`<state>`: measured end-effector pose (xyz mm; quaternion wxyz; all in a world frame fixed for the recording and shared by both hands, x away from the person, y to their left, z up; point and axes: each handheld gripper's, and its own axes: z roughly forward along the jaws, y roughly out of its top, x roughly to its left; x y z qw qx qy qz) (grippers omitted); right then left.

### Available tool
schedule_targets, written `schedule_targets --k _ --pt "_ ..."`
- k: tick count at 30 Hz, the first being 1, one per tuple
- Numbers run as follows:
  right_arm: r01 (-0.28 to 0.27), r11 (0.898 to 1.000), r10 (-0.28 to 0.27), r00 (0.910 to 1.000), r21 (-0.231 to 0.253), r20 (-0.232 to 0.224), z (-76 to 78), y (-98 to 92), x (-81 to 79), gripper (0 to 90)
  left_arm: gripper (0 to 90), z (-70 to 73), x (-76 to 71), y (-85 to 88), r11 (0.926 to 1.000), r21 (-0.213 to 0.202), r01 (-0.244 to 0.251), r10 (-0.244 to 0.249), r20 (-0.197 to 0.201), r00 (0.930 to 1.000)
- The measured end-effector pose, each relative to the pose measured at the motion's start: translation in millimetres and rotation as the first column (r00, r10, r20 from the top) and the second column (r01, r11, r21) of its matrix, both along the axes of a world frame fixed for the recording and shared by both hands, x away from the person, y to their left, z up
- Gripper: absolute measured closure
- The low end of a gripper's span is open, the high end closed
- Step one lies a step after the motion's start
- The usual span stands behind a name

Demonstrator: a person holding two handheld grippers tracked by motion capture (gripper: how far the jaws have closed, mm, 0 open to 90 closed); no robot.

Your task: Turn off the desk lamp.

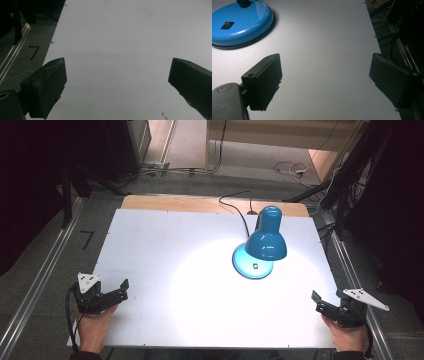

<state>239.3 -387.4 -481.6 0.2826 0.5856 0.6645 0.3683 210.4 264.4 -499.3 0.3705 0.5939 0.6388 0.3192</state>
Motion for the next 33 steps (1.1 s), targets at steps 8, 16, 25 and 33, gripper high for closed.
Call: schedule_targets --k 8,16,25,33 --pt "-0.009 1.000 0.009 1.0000 -0.007 0.001 0.6 3.5 0.1 9.7 2.3 -0.2 2.0 -0.8 0.9993 -0.036 0.008 -0.008 0.004 1.0000" --pt "-0.020 1.000 0.020 0.9998 -0.001 -0.003 0.4 6.6 0.2 9.9 3.3 -1.0 4.1 -1.6 0.9999 -0.014 -0.001 0.001 -0.004 1.0000" --pt "-0.038 0.999 0.038 0.9993 -0.007 -0.005 0.2 18.0 2.1 10.0 3.3 0.0 4.2 -3.4 0.9999 -0.011 0.005 -0.005 -0.006 1.0000" --pt "-0.060 0.998 0.059 0.9980 -0.013 -0.020 -2.2 28.2 5.5 10.0 3.3 1.1 4.0 -3.5 0.9998 -0.018 0.007 -0.007 -0.003 1.0000"
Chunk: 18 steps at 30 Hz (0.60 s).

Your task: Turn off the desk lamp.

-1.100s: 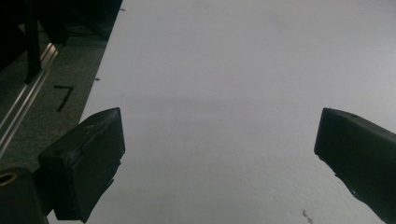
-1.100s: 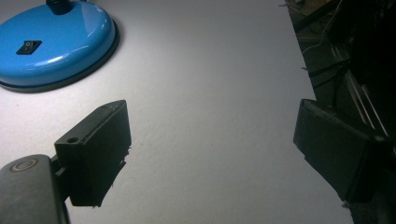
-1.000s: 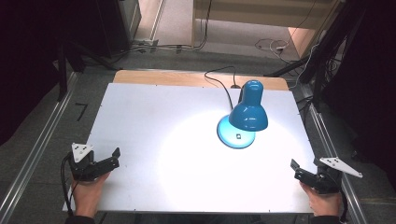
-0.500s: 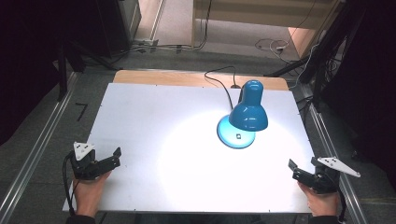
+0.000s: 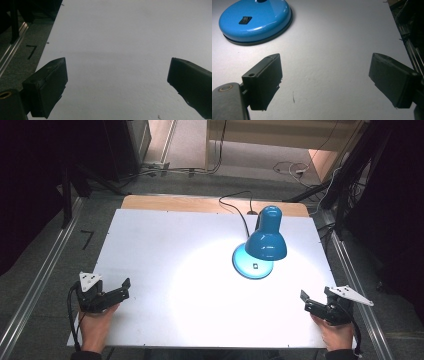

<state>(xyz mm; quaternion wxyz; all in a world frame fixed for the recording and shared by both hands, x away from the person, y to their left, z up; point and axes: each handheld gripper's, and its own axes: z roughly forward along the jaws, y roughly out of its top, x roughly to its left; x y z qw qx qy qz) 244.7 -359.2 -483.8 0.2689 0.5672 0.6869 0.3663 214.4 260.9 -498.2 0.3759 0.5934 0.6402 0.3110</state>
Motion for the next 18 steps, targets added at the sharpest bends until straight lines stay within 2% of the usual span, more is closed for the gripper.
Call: schedule_targets --k 10,18 --pt "-0.030 0.999 0.030 0.9995 0.015 0.013 1.7 7.0 3.5 9.3 3.3 0.9 0.5 -0.7 0.9999 0.009 -0.006 0.006 0.005 1.0000" --pt "-0.045 0.999 0.045 0.9990 0.017 0.002 -0.2 13.9 9.3 9.3 3.3 -2.0 4.3 0.4 1.0000 -0.006 0.003 -0.003 -0.001 1.0000"
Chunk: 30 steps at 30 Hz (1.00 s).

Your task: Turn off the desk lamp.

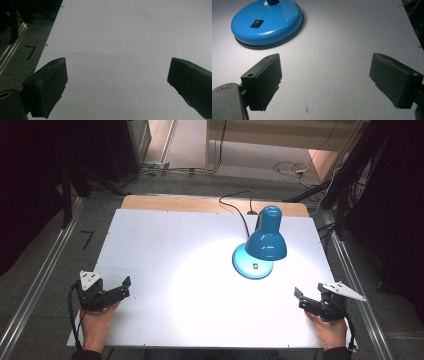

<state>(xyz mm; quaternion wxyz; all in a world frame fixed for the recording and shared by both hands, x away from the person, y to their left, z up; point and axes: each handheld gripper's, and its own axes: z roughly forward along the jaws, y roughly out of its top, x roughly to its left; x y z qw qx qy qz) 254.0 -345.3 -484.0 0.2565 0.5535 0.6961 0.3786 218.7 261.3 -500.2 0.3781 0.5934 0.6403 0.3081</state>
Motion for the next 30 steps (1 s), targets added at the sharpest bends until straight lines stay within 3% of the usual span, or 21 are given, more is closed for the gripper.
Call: schedule_targets --k 10,13,14,16,19,23,30 --pt "-0.029 0.999 0.029 0.9996 -0.020 -0.002 -1.4 10.1 1.9 9.4 3.3 3.3 -1.6 -1.2 0.9999 0.003 0.013 -0.013 0.015 0.9998" --pt "-0.030 1.000 0.030 0.9995 -0.006 -0.010 -1.6 10.5 2.3 9.4 3.3 2.8 -2.4 0.0 0.9993 -0.037 0.007 -0.006 0.018 0.9998" --pt "-0.035 0.999 0.035 0.9993 0.015 -0.009 -0.9 9.2 4.3 9.3 3.3 1.0 -1.8 -0.8 0.9993 -0.035 0.013 -0.013 0.007 0.9999" --pt "-0.031 0.999 0.031 0.9995 0.007 -0.006 0.0 9.0 4.0 9.4 3.3 0.1 -0.7 -2.8 0.9997 -0.013 0.023 -0.023 -0.003 0.9997" --pt "-0.025 1.000 0.025 0.9997 0.007 0.006 1.9 9.8 5.6 9.4 3.3 2.2 -1.5 -3.1 0.9996 -0.016 0.023 -0.023 0.016 0.9996" --pt "-0.030 1.000 0.030 0.9995 0.003 0.009 2.8 14.0 7.5 9.4 3.3 0.3 -0.7 -1.4 0.9997 -0.008 0.021 -0.021 -0.001 0.9998" --pt "-0.049 0.999 0.049 0.9988 -0.005 0.007 2.4 22.7 9.1 9.4 3.3 3.8 -4.9 -0.3 0.9998 -0.009 0.017 -0.016 0.014 0.9998"
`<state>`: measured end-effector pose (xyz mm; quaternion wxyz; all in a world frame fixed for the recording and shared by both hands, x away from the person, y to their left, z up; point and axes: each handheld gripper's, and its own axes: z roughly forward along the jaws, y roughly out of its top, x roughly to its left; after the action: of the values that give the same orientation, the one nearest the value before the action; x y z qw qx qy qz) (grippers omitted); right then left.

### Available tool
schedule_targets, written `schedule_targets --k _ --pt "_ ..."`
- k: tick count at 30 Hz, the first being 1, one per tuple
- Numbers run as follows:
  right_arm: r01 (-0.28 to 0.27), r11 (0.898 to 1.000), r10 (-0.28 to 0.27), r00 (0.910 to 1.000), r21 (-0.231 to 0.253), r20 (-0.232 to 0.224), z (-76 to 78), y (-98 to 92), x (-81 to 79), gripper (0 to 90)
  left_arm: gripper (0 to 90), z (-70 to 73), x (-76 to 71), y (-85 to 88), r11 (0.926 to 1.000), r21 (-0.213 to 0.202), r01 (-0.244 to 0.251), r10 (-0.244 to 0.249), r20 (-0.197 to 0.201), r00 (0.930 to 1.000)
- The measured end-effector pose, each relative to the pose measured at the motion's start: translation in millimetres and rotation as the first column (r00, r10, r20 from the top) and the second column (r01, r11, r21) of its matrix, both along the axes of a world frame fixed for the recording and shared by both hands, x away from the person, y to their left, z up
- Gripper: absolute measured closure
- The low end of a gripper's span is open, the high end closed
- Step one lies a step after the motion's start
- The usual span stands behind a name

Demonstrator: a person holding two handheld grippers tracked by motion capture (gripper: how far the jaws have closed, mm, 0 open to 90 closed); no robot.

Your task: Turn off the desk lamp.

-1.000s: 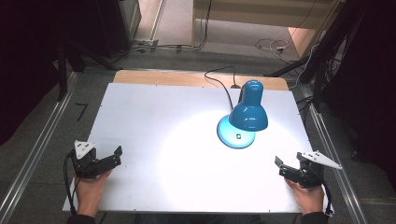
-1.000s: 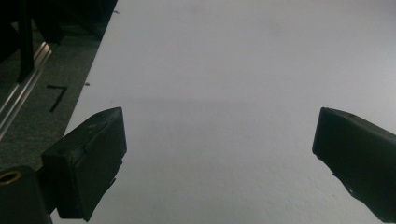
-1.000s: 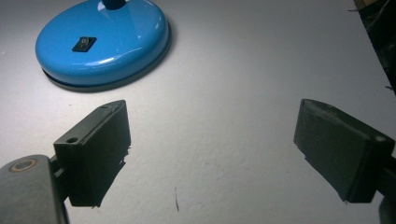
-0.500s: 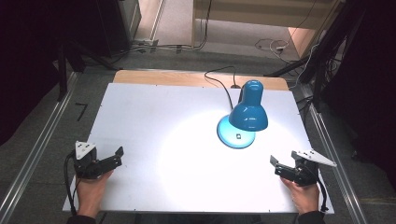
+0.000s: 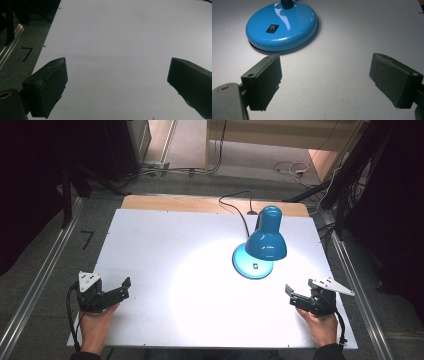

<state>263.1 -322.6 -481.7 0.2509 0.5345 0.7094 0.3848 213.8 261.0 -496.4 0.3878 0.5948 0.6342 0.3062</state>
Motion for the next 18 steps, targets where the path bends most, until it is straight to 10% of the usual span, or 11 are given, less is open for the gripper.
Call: schedule_targets --k 18 --pt "-0.026 0.999 0.026 0.9997 0.025 0.001 1.7 12.9 9.0 10.1 3.3 -1.1 2.3 -3.8 0.9999 0.013 0.006 -0.005 -0.007 1.0000"
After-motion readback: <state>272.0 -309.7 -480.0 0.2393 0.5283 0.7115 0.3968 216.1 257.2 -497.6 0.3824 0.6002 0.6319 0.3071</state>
